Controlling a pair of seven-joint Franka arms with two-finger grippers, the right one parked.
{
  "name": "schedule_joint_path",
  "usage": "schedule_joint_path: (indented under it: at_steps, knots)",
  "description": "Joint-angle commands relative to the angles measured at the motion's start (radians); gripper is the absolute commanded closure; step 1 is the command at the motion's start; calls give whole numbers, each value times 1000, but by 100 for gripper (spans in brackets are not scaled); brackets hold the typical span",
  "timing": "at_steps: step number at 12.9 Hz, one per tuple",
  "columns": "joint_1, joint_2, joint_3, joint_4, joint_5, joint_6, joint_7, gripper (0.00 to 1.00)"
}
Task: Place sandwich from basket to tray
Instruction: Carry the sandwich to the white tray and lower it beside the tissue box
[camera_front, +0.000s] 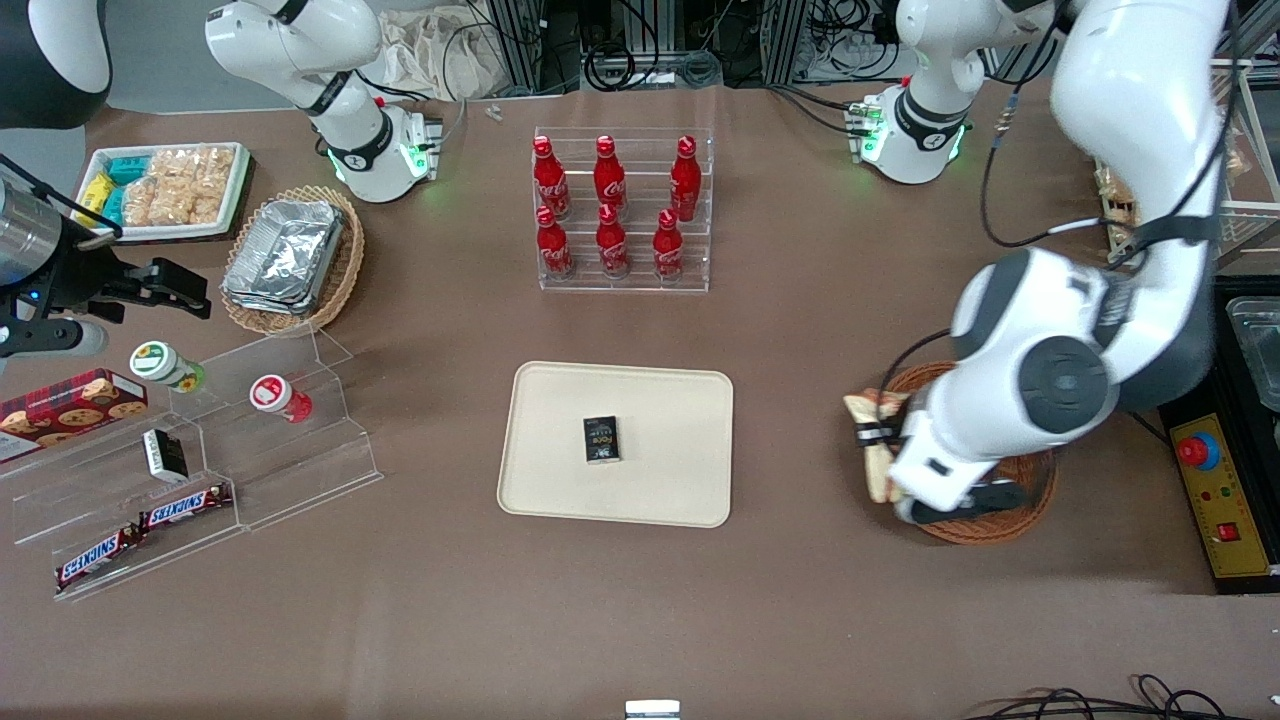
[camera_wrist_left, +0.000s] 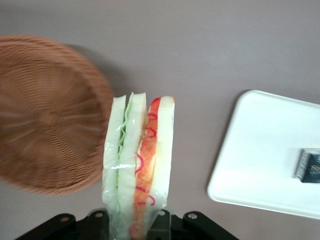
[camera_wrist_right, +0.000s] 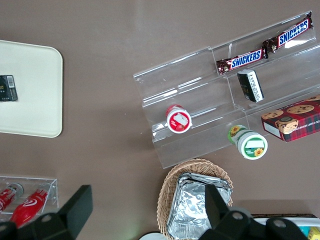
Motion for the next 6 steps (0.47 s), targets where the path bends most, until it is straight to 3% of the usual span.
schedule_joint_path:
  at_steps: [1,3,6]
  knots:
    - [-81,128,3,55,10,142,28,100]
    - [-156,223,17,70,45,288,25,100]
    - [-219,309,32,92,83,325,0,100]
